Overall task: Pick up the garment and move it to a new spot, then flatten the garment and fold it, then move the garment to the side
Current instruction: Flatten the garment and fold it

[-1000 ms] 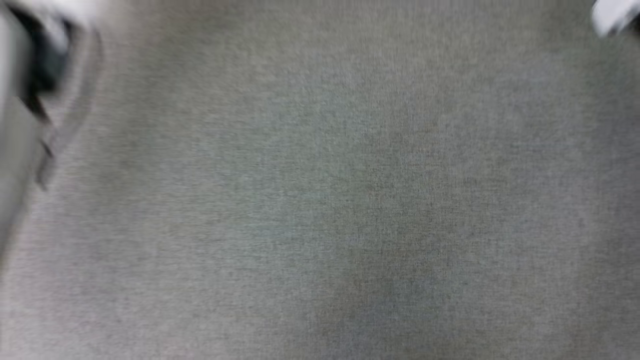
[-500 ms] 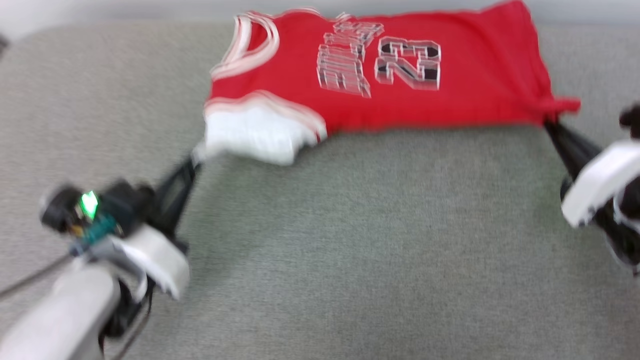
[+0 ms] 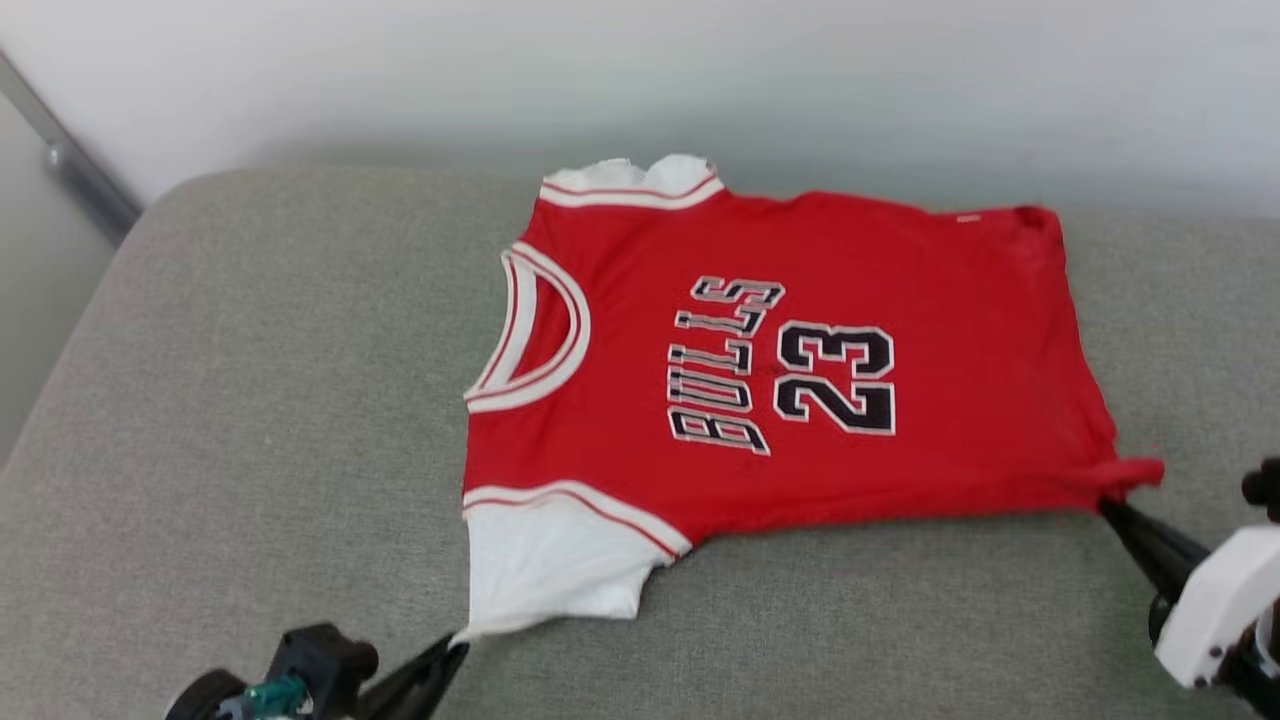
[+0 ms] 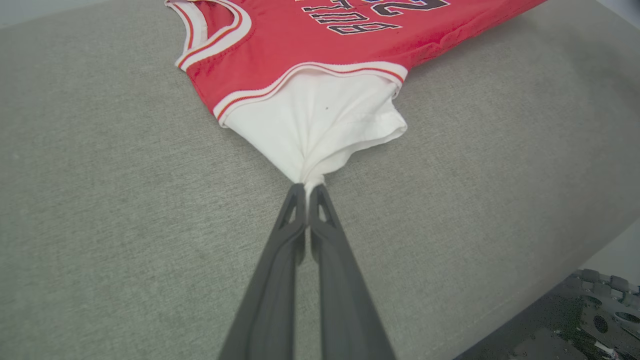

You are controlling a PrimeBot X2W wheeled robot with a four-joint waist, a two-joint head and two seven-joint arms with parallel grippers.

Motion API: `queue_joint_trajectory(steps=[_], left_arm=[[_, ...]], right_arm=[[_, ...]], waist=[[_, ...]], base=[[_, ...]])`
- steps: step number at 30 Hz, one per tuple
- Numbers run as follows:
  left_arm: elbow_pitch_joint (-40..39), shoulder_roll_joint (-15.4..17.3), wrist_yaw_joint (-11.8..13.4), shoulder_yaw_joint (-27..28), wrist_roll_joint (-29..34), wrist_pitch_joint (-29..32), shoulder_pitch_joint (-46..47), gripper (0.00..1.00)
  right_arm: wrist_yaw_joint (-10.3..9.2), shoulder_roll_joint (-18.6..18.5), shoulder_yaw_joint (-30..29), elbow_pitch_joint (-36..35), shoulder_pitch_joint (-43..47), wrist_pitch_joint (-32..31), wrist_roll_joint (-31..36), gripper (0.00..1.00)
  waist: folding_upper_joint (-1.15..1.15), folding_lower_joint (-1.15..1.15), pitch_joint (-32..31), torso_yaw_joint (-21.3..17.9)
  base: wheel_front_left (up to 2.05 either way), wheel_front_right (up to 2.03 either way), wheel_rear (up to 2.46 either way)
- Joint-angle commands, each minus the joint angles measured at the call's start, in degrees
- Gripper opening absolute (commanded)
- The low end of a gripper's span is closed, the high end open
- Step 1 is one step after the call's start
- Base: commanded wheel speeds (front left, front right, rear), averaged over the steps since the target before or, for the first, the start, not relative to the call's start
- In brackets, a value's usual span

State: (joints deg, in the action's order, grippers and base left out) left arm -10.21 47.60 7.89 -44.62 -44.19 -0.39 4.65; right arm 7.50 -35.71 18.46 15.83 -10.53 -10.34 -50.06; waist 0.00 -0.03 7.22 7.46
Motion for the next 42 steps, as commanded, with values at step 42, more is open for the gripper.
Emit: queue_joint_trajectory(steps=[42], left_arm=[[1.3,-1.7,-3.3,9.0,0.3,-3.6,19.4,0.0]], right_arm=[[-0.02,7.5,-16.3,-17.6,-0.2,-21.4,9.7,0.0]], waist=[[0.0,0.03,14.5,-3.0]], base=[[0.0,0.0,0.0]])
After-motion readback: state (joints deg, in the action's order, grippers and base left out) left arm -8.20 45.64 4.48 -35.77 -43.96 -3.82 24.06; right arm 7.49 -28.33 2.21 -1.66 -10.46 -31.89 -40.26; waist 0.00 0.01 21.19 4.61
